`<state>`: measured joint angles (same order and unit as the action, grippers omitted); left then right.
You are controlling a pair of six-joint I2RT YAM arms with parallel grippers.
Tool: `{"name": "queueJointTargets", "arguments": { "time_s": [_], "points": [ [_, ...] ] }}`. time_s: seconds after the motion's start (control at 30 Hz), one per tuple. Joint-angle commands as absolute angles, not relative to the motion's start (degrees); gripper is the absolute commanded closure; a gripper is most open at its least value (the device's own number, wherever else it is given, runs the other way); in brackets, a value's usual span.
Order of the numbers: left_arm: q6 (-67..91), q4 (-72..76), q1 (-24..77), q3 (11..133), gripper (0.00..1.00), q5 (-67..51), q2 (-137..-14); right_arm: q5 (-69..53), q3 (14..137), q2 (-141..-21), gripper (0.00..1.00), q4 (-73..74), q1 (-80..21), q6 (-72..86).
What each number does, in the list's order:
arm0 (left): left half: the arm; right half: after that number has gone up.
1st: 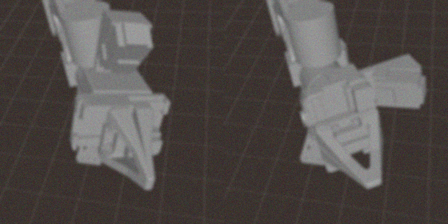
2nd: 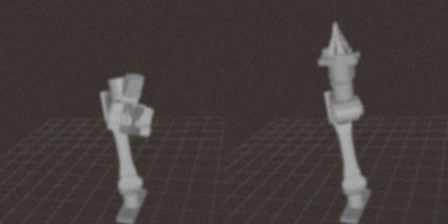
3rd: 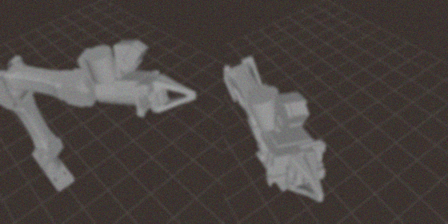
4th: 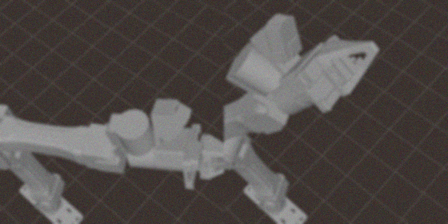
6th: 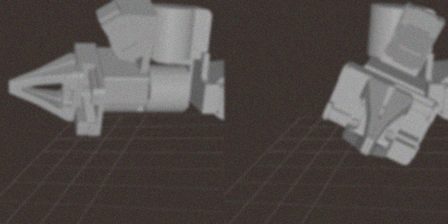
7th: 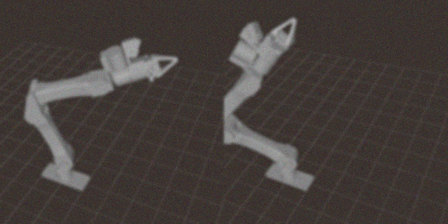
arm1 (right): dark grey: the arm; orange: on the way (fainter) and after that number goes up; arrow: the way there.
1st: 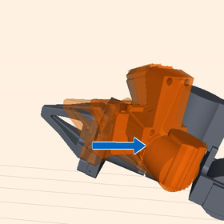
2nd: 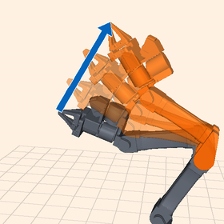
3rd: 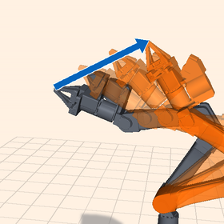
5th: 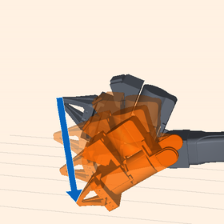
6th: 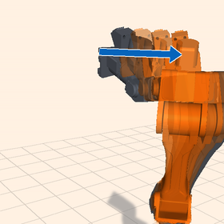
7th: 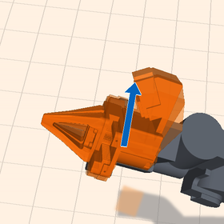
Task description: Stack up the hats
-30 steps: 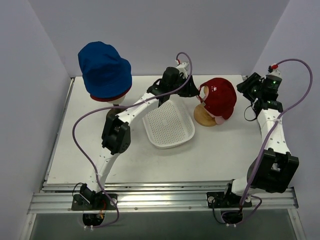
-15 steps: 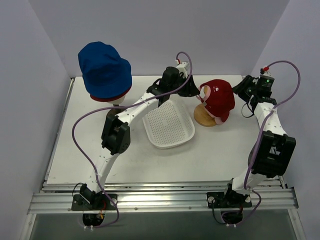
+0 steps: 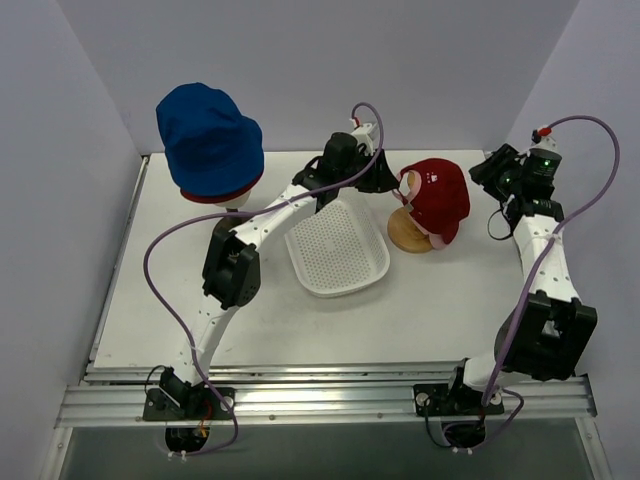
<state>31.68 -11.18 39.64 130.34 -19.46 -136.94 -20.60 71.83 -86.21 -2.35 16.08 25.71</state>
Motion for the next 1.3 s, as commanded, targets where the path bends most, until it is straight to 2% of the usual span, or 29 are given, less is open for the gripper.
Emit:
{"name": "queueJointTargets", "arguments": {
  "time_s": [0.0, 0.2, 0.37, 0.47, 0.5, 0.6, 0.63, 0.77, 0.87, 0.9, 1.07, 1.27],
  "points": [
    [30.76, -8.44, 39.29, 131.92, 0.52, -21.09, -132.98, -20.83, 69.54, -79.38, 0.57, -2.81, 16.17, 26.02],
    [31.46, -6.68, 39.46, 131.75, 0.51, -23.81, -133.33, -24.78, 63.46, -74.01, 0.58, -6.5, 15.82, 25.4],
    [31.9, -5.8, 39.55, 131.31, 0.53, -24.26, -133.24, -26.27, 61.35, -74.79, 0.6, -6.07, 15.56, 22.51],
    [31.82, -5.98, 39.46, 132.01, 0.61, -24.43, -133.68, -27.42, 61.09, -76.55, 0.62, -6.06, 15.38, 21.71],
    [31.9, -5.98, 39.55, 132.27, 0.61, -24.52, -133.77, -27.68, 60.91, -76.81, 0.62, -6.33, 15.12, 21.53],
    [32.17, -6.15, 39.46, 133.06, 0.74, -24.79, -134.3, -26.55, 60.56, -76.82, 0.63, -6.77, 13.01, 21.01],
    [32.25, -6.24, 39.46, 133.24, 0.81, -24.79, -134.47, -26.11, 60.56, -76.9, 0.64, -6.68, 12.49, 20.92],
    [32.52, -6.33, 39.46, 133.68, 0.9, -24.52, -134.65, -25.05, 60.56, -77.34, 0.66, -6.94, 11.16, 20.92],
    [32.43, -6.77, 39.46, 134.3, 0.96, -24.43, -134.74, -23.82, 60.12, -77.08, 0.72, -7.03, 11.07, 20.92],
    [32.52, -6.85, 39.46, 134.38, 0.96, -24.35, -134.74, -23.64, 59.86, -76.99, 0.76, -7.03, 11.07, 21.0],
    [32.52, -6.86, 39.55, 134.3, 0.96, -24.26, -134.56, -22.5, 59.77, -76.82, 0.83, -6.77, 10.9, 21.09],
    [32.25, -5.8, 39.46, 131.58, 0.74, -24.0, -133.07, -21.27, 59.68, -77.17, 0.94, -6.86, 10.2, 21.36]
  ]
}}
